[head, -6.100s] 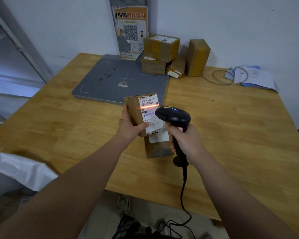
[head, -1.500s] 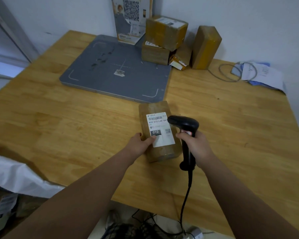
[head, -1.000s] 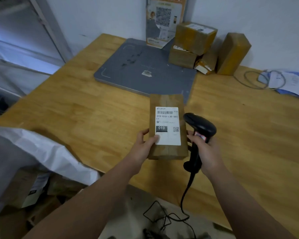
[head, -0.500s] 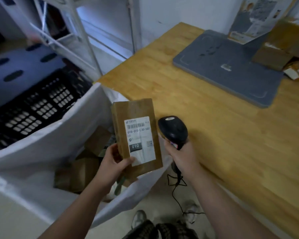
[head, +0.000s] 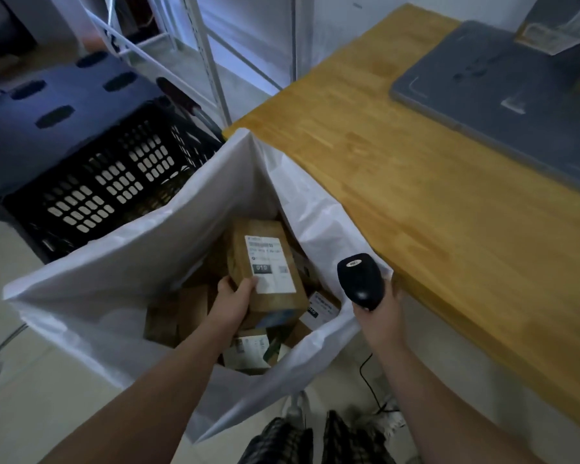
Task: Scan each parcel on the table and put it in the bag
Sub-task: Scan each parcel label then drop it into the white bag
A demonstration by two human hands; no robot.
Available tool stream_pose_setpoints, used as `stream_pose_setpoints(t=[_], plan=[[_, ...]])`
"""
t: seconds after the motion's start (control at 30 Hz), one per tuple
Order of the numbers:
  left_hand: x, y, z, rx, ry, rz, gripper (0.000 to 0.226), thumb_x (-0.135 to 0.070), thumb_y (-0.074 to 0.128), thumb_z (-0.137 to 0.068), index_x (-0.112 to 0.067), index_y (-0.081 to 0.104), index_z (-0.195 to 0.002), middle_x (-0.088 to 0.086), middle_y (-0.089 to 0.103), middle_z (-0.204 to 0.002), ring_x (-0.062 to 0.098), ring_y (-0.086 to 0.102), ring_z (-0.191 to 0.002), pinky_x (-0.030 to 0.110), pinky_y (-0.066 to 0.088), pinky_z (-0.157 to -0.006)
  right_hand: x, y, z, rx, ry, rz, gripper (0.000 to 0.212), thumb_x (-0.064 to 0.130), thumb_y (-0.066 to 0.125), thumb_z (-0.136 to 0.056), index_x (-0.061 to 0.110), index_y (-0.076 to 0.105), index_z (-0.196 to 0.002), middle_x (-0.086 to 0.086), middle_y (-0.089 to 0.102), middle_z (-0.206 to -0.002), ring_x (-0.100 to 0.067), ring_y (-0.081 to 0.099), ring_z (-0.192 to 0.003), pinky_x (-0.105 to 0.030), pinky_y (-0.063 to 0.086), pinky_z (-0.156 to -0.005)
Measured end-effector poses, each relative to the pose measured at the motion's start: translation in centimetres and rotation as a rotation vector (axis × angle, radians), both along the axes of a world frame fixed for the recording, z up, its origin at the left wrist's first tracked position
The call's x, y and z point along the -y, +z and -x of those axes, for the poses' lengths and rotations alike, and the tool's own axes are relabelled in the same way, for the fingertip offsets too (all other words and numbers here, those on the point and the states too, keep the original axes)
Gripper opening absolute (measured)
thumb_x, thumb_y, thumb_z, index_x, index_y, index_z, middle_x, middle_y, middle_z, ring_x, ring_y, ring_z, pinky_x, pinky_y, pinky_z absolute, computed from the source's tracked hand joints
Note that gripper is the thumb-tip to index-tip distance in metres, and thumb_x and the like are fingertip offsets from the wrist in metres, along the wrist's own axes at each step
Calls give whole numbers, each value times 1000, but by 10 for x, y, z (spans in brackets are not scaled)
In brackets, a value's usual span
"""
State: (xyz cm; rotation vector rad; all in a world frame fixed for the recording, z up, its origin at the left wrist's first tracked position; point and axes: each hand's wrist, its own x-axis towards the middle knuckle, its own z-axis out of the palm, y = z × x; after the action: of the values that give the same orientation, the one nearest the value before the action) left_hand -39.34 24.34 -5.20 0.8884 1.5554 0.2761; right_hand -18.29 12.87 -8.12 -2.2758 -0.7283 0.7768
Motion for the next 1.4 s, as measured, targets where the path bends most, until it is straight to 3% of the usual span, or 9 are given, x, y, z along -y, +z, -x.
stream_pose_setpoints(t=[0.07,0.17,0.27,0.47,0.6,0.77,1.0,1.13,1.4], plan=[[-9,-7,-11,4,-25,1,66,-50,45,-97,-36,9,-150,8,42,-141,27,50,-106,51,49,-94,-3,-5,-2,-25,-15,-4,56,3,64,-87,12,43,-138,-18,51,-134,-34,60,-105,-29,41,-75],[-22,-17,-24,-9,-25,6,64,-53,42,-96,-44,5,-148,9,37,-144,37,48,-118,51,56,-75,-2,-3,-8,-21,-16,-12,55,0,59,-87,14,42,-138,-8,64,-107,-31,61,-97,-29,40,-71],[-37,-29,-33,-12,19,-16,67,-54,46,-94,-42,7,-147,10,33,-145,40,45,-123,51,58,-69,9,10,-7,-29,-65,-136,29,5,65,-87,18,50,-109,7,58,-83,-28,62,-86,-28,41,-61],[-53,-50,-75,35,-48,13,91,-55,58,-87,-35,-2,-152,13,21,-154,39,36,-133,49,52,-93,21,43,4,-129,-322,-493,59,-3,75,-78,45,46,-97,24,55,-95,9,57,-87,-14,43,-77],[-64,-93,-75,-209,-375,33,86,-61,59,-82,-26,22,-151,14,29,-151,39,40,-129,52,47,-99,13,51,-3,-85,-330,-558,61,-4,75,-77,44,44,-98,26,52,-95,20,55,-83,-5,43,-71],[-58,-79,-77,-355,-538,-119,66,-46,54,-93,-6,36,-143,19,42,-140,32,50,-120,38,45,-93,12,47,-26,-1,-223,-375,37,-3,68,-81,18,52,-107,18,53,-85,-10,57,-80,-12,40,-64],[-45,-46,-65,-344,-512,-305,59,-37,55,-94,-8,35,-141,14,41,-137,27,52,-111,33,43,-84,15,43,-23,-30,-139,-235,51,-10,61,-79,10,50,-124,0,56,-92,-18,54,-86,-27,40,-70],[-39,-7,-76,-239,-468,-401,53,-31,58,-94,-14,38,-140,10,41,-140,25,55,-113,37,50,-94,16,56,-38,-25,-193,-291,42,-7,59,-80,19,47,-111,5,53,-80,-16,53,-78,-26,38,-68],[-15,61,-157,-148,-671,-628,49,-28,58,-95,-12,42,-139,10,46,-136,23,53,-115,35,46,-96,43,116,-98,214,-50,-136,40,2,62,-79,16,47,-114,2,56,-80,-28,60,-78,-40,51,-66]])
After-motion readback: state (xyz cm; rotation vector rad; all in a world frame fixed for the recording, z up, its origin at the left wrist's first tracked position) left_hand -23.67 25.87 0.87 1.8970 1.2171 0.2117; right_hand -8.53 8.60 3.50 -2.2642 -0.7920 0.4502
